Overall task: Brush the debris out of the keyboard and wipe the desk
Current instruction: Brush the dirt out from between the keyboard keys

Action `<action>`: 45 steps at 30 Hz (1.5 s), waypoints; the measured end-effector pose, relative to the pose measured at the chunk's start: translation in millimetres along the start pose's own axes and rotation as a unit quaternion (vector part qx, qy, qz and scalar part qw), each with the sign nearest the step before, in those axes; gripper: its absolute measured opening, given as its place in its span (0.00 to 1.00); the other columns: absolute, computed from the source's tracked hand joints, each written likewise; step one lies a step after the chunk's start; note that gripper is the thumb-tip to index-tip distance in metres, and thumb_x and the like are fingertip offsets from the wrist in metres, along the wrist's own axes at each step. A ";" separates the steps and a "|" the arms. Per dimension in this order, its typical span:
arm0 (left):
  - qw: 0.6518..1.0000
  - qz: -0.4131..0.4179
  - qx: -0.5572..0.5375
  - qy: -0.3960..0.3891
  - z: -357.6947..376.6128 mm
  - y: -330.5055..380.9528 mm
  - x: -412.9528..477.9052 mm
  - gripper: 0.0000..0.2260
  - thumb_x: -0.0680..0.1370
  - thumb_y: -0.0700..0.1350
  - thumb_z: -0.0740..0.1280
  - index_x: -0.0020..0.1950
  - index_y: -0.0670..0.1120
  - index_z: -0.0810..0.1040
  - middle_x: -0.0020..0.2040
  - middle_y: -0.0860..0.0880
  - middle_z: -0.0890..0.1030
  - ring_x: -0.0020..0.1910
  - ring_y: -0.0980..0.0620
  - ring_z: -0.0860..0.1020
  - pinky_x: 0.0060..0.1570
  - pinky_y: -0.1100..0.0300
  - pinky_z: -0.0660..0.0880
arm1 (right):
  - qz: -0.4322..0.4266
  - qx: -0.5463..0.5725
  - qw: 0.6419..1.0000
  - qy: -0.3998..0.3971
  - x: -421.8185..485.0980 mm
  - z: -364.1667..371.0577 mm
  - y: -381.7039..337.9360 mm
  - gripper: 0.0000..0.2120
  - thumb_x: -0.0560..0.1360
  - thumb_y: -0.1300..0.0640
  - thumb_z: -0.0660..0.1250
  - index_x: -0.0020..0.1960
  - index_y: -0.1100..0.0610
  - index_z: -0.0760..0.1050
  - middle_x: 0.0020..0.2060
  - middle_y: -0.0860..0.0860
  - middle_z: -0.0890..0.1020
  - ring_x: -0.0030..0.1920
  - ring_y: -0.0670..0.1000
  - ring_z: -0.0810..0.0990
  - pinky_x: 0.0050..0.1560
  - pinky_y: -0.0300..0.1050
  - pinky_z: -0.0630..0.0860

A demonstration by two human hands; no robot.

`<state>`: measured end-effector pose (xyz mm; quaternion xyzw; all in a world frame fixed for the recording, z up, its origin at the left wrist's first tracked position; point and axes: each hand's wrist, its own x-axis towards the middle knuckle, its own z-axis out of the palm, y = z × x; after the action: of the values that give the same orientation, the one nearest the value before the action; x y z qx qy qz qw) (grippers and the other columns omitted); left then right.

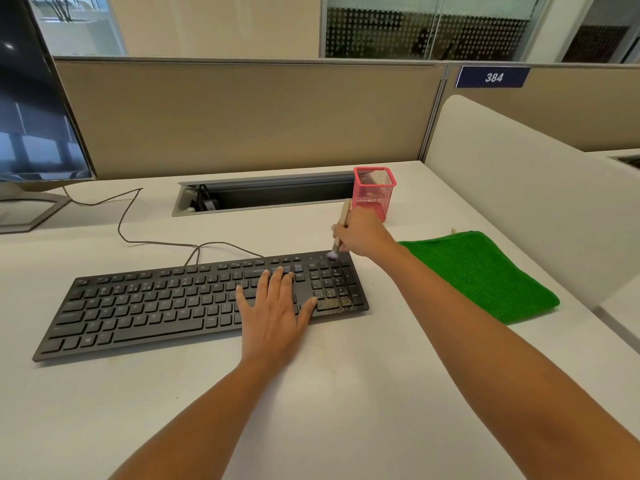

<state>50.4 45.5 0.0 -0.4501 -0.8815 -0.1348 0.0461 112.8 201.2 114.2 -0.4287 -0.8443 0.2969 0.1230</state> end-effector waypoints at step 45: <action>1.000 -0.002 -0.004 0.000 -2.4 1.5 -0.4 0.49 0.68 0.69 0.22 0.75 0.48 0.61 0.75 0.50 0.62 0.76 0.49 0.56 0.70 0.38 0.50 | 0.039 -0.078 0.996 -0.034 -45.0 -16.8 1.3 0.11 0.78 0.59 0.59 0.49 0.65 0.75 0.43 0.59 0.83 0.44 0.57 0.83 0.47 0.45 0.79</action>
<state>51.7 45.4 2.6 -0.4490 -0.8817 -0.1379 0.0441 148.4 172.6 128.8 -0.4590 -0.8513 0.2496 0.0486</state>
